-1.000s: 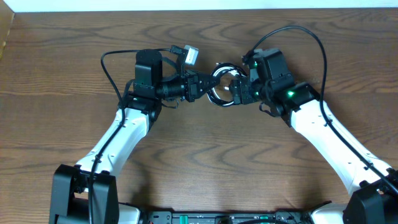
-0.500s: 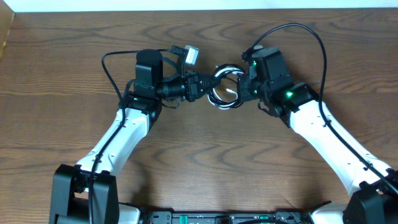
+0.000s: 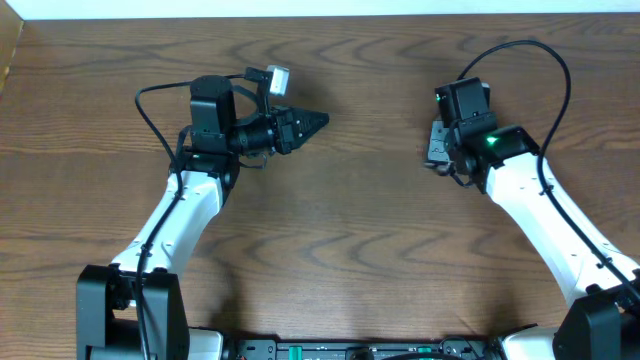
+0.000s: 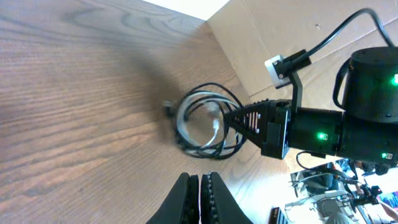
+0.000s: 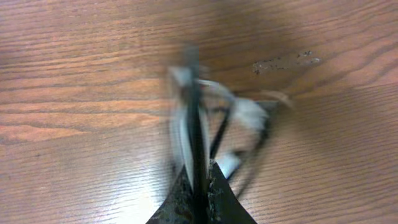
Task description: Untangle cables
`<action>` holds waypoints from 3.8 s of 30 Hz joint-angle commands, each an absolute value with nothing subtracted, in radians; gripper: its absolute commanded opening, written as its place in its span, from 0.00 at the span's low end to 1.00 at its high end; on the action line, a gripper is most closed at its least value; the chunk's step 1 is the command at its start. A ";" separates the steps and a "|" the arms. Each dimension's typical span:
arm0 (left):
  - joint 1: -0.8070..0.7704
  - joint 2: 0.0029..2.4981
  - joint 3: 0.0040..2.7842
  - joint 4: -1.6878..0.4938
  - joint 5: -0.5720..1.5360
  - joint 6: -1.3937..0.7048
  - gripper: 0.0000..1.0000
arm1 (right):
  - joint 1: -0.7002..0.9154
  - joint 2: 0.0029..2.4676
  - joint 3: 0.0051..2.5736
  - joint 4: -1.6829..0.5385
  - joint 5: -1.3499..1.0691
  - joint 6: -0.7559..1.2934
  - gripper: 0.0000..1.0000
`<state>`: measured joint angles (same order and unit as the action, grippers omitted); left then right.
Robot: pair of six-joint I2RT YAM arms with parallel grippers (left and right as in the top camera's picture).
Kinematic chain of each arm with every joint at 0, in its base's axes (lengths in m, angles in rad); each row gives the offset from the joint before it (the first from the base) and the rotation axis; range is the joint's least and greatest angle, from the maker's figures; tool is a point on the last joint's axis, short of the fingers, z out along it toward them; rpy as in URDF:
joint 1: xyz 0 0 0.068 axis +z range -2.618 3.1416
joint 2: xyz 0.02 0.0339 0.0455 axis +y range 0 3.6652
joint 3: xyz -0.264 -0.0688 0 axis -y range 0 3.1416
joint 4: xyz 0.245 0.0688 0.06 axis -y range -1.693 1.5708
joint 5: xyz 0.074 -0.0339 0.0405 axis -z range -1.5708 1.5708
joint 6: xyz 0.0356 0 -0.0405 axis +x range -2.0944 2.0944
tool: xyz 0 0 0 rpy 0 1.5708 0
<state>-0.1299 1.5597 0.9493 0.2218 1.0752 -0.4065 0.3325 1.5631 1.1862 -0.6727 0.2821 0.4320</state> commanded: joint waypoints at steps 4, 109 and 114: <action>-0.133 1.552 0.950 0.190 1.089 -0.386 0.08 | 0.340 1.562 1.189 -0.633 0.189 0.397 0.01; -0.399 1.556 0.944 0.488 1.019 -0.264 0.43 | 0.374 1.400 1.700 -1.108 -0.403 -0.070 0.01; -0.399 1.556 0.944 0.604 0.972 -0.311 0.43 | 0.374 1.400 1.700 -1.130 -0.411 -0.070 0.01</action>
